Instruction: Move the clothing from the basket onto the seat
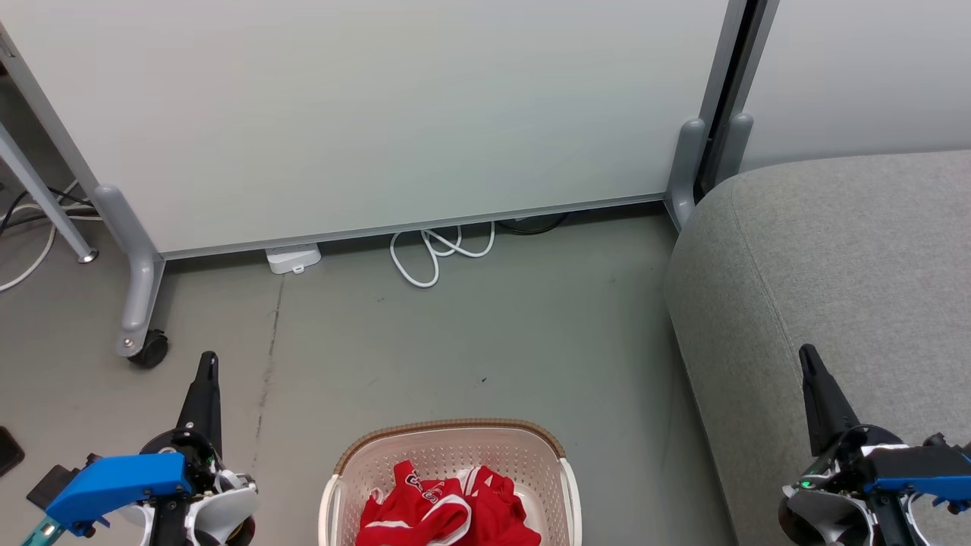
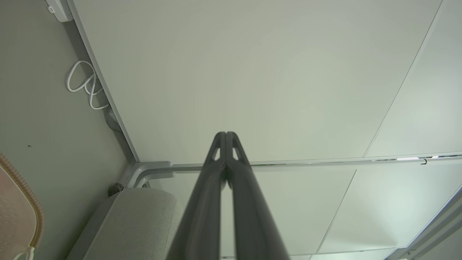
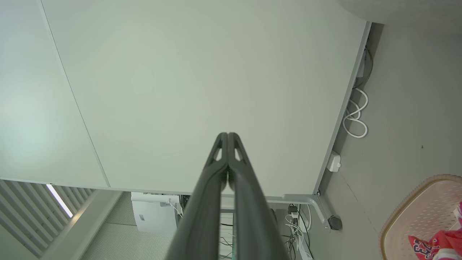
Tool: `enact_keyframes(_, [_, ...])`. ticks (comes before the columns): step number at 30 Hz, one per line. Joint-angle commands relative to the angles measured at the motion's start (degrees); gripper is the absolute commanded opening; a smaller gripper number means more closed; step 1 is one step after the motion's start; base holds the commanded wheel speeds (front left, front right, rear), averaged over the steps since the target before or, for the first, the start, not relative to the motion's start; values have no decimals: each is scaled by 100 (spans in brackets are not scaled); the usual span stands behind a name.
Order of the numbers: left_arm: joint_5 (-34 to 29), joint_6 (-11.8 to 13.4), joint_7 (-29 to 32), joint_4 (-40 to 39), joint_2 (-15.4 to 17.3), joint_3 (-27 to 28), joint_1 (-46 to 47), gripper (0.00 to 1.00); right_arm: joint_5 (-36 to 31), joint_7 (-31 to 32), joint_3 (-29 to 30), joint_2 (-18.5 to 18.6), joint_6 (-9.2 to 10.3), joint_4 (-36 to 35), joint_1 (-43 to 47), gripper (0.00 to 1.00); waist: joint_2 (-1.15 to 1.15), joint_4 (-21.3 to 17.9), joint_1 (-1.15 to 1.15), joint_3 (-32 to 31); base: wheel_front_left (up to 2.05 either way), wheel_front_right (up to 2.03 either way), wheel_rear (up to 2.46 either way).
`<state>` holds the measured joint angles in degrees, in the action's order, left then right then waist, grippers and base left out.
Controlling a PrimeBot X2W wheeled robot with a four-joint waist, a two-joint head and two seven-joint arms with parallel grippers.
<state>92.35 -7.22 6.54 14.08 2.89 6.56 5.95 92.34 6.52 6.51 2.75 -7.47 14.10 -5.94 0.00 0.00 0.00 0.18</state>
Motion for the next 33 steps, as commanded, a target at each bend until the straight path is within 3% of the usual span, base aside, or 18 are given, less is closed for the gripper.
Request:
enact_keyframes(1, [14,-54,13,-23,-6,4,57,0,16,11,5,26,-5,-18,-59,0,0,0,0,0,0,0,0])
enact_keyframes(33, [14,-54,13,-22,-6,4,58,0,16,12,5,26,-5,-18,-59,0,0,0,0,0,0,0,0])
